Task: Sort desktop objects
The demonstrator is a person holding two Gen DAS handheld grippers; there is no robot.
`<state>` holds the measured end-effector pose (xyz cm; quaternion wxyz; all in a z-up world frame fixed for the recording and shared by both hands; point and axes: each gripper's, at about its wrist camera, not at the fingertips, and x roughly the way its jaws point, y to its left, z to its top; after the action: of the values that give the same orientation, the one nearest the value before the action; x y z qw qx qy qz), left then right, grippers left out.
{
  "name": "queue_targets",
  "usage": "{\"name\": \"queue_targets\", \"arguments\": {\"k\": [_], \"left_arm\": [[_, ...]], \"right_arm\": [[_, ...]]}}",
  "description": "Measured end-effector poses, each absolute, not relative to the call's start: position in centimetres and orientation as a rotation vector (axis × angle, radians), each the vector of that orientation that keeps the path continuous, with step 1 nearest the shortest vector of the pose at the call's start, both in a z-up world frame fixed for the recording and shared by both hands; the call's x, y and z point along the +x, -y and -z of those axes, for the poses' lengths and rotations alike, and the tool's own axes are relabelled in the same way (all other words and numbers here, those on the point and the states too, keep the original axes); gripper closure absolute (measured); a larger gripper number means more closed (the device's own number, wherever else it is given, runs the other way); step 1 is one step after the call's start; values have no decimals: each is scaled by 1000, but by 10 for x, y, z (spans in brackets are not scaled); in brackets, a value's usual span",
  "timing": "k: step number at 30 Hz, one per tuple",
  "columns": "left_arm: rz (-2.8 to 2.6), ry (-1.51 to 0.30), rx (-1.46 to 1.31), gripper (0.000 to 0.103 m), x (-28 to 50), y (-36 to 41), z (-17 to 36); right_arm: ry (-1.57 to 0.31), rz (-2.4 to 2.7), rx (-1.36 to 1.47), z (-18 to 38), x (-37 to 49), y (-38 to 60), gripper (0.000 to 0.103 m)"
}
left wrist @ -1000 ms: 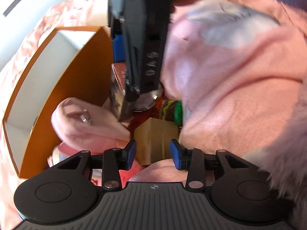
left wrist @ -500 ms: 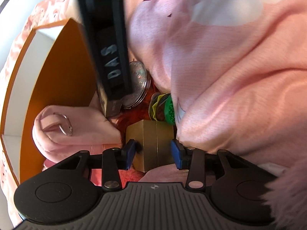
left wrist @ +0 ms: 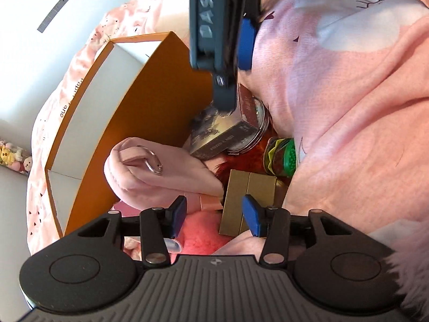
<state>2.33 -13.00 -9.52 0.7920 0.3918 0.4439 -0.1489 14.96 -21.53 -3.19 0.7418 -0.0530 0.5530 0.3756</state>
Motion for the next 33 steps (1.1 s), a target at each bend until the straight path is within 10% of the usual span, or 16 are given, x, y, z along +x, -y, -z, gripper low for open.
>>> {"name": "queue_targets", "arguments": {"k": [10,33], "left_arm": [[266,-957,766,49,24,110,100],[618,-1124,687,47,46,98,98]], "right_arm": [[-1243,-1009,-165,50,92,191,81],[-1190,-1026,-250,66,83,176,89]]}}
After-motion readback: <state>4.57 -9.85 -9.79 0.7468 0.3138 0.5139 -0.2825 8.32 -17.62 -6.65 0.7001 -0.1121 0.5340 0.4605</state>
